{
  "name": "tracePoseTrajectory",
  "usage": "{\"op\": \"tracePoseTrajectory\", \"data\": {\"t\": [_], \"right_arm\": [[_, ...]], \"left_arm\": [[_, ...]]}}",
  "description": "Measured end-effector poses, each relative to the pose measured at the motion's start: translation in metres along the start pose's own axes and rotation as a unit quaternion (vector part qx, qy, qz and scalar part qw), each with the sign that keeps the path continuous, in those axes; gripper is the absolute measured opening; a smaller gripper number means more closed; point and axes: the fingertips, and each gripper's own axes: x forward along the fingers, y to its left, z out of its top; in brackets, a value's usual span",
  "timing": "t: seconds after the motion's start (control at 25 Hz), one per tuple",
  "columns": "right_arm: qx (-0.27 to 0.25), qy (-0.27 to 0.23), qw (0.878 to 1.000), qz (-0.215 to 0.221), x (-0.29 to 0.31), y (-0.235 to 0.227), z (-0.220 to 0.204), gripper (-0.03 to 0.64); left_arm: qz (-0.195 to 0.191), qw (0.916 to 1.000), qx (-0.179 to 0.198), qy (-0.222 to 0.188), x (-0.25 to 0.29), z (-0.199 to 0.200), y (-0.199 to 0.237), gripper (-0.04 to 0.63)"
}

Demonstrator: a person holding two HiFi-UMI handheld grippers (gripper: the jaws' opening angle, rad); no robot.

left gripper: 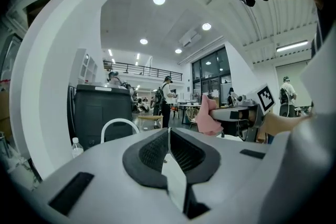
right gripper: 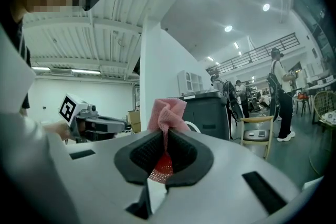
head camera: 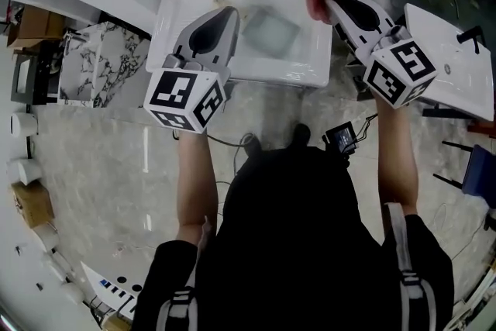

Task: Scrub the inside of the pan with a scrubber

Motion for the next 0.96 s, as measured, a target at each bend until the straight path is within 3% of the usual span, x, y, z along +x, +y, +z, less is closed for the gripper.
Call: {"op": "tracePoseTrajectory", "data": {"t": [0.44,0.96], "right_arm": [[-0.007,0.007,1.0,-0.003,0.001,0.044,-0.008,0.037],[-0.024,0.014,1.0,-0.002,-0.002,0.049,-0.01,0.037]], "left_arm": [[-0.011,0.9999,-0.004,0.0,-0.027,-0.004,0.009,0.037],[-0.012,0.9999,-0.006,-0.001,-0.033,-0.006,0.009,0.037]]}}
